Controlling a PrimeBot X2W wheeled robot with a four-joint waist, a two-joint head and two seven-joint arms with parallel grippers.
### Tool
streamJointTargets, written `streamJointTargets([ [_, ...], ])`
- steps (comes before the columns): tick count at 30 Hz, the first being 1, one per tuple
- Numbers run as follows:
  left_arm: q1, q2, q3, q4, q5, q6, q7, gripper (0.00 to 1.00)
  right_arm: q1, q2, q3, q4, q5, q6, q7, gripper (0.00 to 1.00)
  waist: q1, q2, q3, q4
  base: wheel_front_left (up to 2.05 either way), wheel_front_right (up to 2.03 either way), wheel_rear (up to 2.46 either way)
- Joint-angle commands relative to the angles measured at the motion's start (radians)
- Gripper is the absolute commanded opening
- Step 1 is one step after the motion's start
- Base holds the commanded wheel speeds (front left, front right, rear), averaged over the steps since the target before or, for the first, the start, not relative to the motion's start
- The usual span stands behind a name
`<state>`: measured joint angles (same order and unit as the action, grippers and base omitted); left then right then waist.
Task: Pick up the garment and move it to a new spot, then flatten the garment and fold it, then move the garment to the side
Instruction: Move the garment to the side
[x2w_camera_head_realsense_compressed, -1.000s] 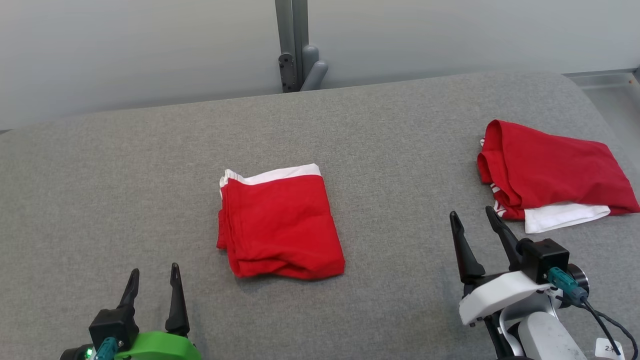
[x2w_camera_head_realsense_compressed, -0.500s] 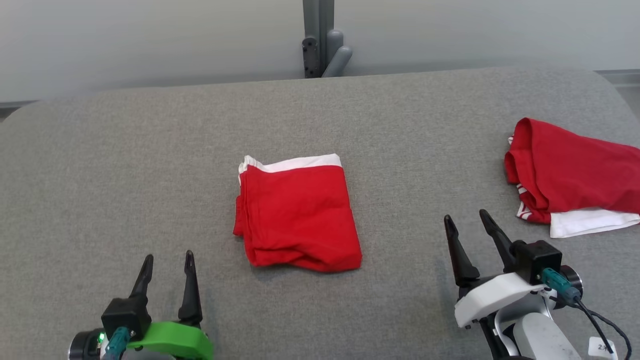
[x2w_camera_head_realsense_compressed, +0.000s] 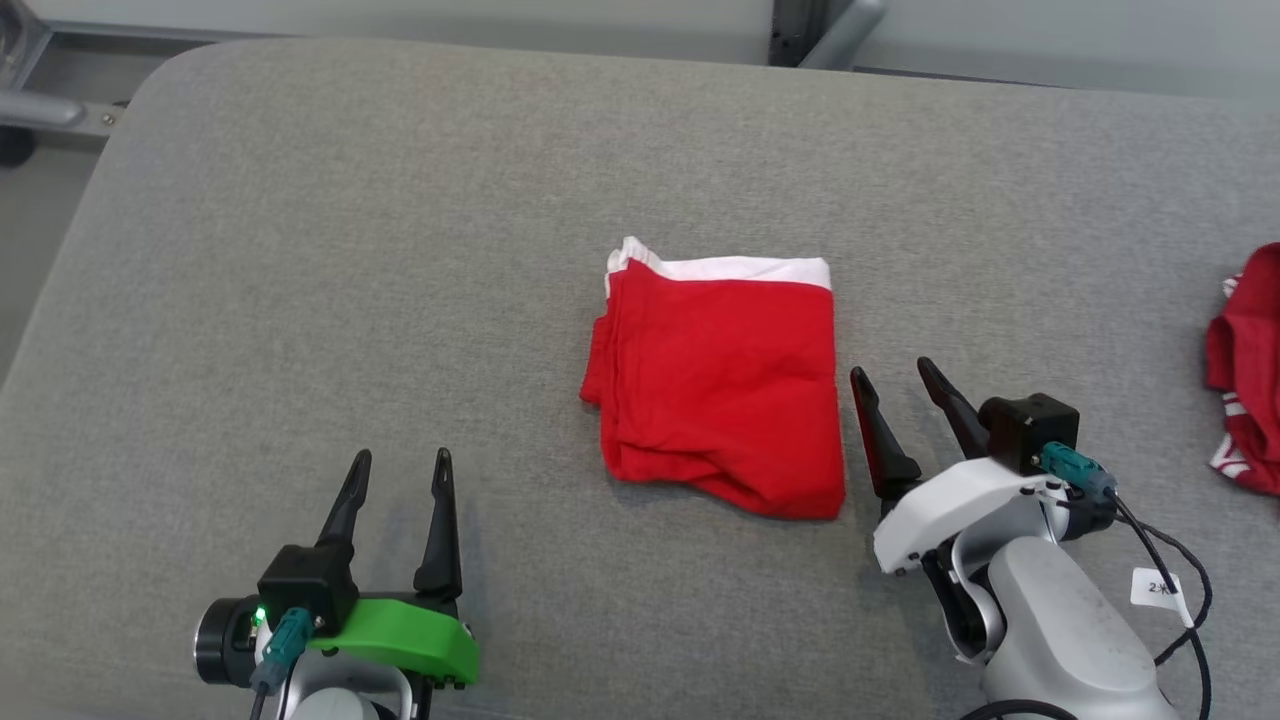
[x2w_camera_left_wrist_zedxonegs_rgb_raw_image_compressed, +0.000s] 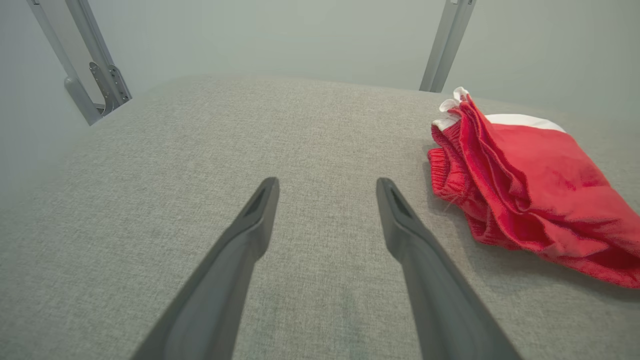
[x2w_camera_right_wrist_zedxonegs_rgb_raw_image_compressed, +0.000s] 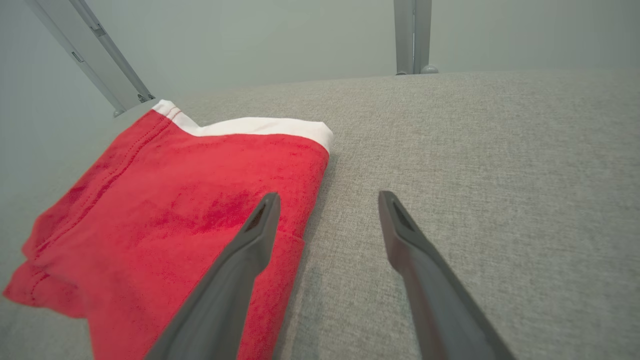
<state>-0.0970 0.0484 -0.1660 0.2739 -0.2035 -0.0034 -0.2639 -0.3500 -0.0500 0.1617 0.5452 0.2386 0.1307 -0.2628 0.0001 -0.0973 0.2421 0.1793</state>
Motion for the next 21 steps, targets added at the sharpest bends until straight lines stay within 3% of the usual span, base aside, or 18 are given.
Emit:
streamJointTargets([
  [1, -0.019, 0.005, -0.005, -0.001, -0.01, 0.006, 0.0, 1.0, -0.032, -0.005, 0.003, 0.034, 0.026, 0.0, -0.002, 1.0, -0.0001, -0.0001, 0.076, 0.107, 0.0, 0.0, 0.0],
  [10, -0.027, 0.004, -0.019, -0.007, -0.015, 0.015, 0.0, 1.0, -0.134, -0.006, 0.05, 0.232, 0.1, 0.0, 0.0, 1.0, -0.0001, -0.0001, 0.096, 0.148, 0.0, 0.0, 0.0],
  [11, -0.026, 0.004, -0.018, -0.007, -0.014, 0.017, 0.0, 1.0, -0.138, -0.005, 0.063, 0.254, 0.115, 0.0, 0.001, 0.76, -0.0001, -0.0001, 0.095, 0.145, 0.0, 0.0, 0.0],
  [12, -0.025, 0.004, -0.017, -0.007, -0.013, 0.018, 0.0, 1.0, -0.142, -0.003, 0.075, 0.267, 0.124, 0.0, 0.002, 0.27, -0.0001, -0.0001, 0.093, 0.139, 0.0, 0.0, 0.0],
  [13, -0.025, 0.004, -0.015, -0.006, -0.012, 0.017, 0.0, 1.0, -0.145, -0.002, 0.087, 0.271, 0.135, 0.0, 0.002, 0.0, -0.0001, -0.0001, 0.089, 0.132, 0.0, 0.0, 0.0],
  [21, 0.0, 0.005, 0.02, -0.002, 0.015, -0.005, 0.0, 1.0, -0.101, -0.005, 0.094, 0.196, 0.166, -0.001, 0.0, 0.0, -0.0001, -0.0001, 0.017, 0.0, 0.0, 0.0, 0.0],
])
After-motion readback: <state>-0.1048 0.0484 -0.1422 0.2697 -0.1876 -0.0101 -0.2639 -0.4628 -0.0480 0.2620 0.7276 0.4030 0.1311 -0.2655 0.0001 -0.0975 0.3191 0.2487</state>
